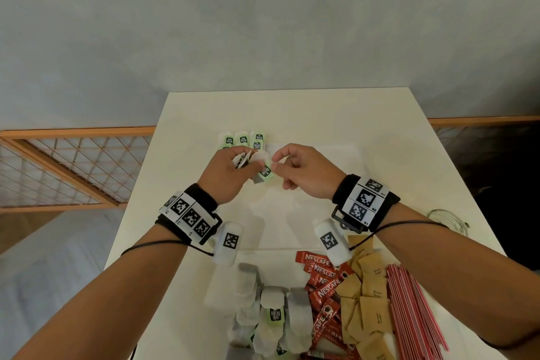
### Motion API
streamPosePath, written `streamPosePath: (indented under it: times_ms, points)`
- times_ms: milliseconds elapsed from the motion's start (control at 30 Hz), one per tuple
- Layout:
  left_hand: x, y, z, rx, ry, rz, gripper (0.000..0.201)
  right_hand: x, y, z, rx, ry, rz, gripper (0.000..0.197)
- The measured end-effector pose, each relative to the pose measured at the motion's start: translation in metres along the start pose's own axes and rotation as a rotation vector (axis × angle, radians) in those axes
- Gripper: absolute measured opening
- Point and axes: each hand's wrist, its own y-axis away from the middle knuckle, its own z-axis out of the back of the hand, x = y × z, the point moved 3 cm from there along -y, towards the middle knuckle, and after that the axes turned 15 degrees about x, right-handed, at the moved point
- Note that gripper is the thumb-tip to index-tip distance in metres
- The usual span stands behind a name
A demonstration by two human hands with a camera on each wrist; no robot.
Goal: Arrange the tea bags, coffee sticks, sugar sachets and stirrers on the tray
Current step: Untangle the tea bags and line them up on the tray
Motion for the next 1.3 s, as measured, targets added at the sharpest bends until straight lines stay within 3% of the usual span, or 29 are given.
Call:
streamPosePath:
  times_ms: [200,433,700,800,1033,1300]
  points:
    - [0.004,0.002,0.000,0.016,0.092,0.051,0.006,-0.012,-0.003,-0.006,-0.002,0.109,-0.011,0.014]
    - [0.018,0.006,0.001,-0.032,0.175,0.126,0.015,-0.017,-0.006,-0.009,-0.027,-0.079,-0.008,0.007]
    - [0.020,0.010,-0.001,0.030,0.163,0.117,0.022,-0.023,-0.016,-0.022,-0.069,-0.120,-0.046,0.014]
    - [0.026,0.010,0.003,0.015,0.141,0.119,0.009,-0.026,-0.021,-0.026,-0.039,-0.058,-0.067,0.013]
    - [0.041,0.011,0.008,0.038,0.160,0.182,0.013,-0.034,-0.031,-0.033,0.100,0.103,-0.053,0.011]
    - [0.055,0.008,0.023,-0.078,0.265,0.231,0.015,-0.036,-0.060,-0.007,-0.051,0.017,-0.095,0.010]
